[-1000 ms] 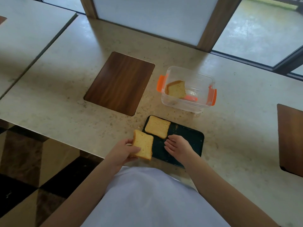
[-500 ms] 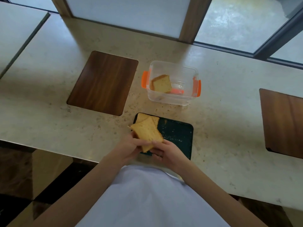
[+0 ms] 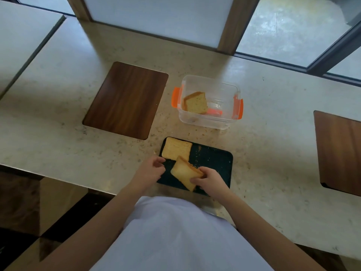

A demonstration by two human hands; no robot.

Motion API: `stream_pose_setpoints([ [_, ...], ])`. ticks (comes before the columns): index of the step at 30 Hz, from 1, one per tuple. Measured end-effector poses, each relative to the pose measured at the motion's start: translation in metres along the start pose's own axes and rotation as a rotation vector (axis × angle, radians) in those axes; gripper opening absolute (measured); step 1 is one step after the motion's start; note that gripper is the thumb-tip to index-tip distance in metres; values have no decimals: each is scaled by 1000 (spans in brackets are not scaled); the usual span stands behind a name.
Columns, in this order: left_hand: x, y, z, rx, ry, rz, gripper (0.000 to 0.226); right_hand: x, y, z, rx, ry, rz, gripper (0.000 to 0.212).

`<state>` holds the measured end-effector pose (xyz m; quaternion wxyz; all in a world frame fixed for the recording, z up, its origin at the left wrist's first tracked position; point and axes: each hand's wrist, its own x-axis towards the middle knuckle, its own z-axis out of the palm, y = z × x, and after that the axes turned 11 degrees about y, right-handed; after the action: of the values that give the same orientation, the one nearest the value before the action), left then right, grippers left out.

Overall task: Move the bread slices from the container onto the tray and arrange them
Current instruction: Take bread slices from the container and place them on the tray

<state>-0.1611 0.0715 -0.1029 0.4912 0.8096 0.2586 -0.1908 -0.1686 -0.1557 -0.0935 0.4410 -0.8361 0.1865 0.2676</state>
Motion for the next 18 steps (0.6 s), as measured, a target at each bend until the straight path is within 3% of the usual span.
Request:
stream_pose_setpoints([
  [2,-3,-5,3,188,-10,191,54,7,-6,2,-109,-25,-64,14],
  [4,-5,-6,7,228,-51,263,63,13,-14,6,-174,-61,-111,15],
  [7,0,-6,9,214,-48,253,67,21,-22,16,-182,-66,-111,21],
  [12,8,-9,2,289,-46,268,59,20,-23,28,-66,62,5,38],
  [18,12,-6,0,422,-12,308,60,20,-25,41,-90,106,31,34],
])
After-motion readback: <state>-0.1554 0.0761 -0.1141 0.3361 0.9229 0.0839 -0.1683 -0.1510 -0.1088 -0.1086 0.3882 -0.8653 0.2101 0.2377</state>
